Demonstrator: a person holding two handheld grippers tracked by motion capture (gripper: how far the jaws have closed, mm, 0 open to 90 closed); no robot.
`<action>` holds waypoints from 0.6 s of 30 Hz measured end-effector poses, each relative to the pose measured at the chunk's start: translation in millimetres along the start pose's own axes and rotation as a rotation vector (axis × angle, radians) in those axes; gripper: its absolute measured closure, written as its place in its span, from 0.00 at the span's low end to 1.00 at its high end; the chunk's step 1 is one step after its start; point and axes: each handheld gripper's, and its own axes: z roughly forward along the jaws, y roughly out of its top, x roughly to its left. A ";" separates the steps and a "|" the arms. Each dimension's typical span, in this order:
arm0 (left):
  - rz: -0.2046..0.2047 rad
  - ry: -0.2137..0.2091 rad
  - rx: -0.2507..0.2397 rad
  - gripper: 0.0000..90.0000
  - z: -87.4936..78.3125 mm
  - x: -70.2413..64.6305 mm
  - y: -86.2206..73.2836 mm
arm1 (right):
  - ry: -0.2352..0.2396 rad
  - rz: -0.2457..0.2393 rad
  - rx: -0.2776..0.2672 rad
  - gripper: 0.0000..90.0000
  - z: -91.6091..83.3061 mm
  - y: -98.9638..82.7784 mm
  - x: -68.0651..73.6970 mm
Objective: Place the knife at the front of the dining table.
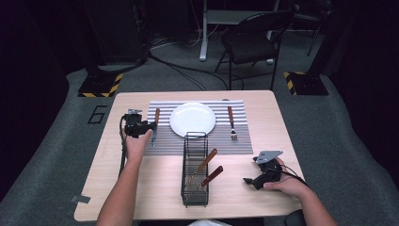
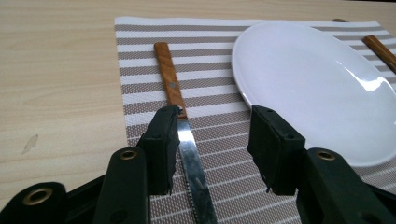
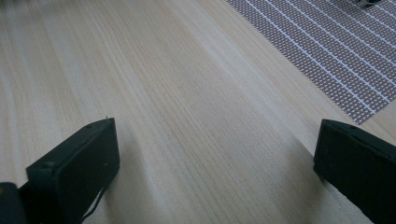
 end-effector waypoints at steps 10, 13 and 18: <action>0.095 -0.046 -0.033 0.55 -36.9 -17.1 0.5 | -0.001 0.007 0.004 0.00 -0.4 -0.1 0.6; 0.118 -0.052 -0.057 0.55 -48.5 -19.7 -1.4 | -0.001 0.007 0.005 0.00 -0.5 -0.1 0.6; 0.124 -0.047 -0.052 0.53 -58.7 -18.8 -11.2 | -0.001 0.008 0.005 0.00 -0.5 -0.1 0.7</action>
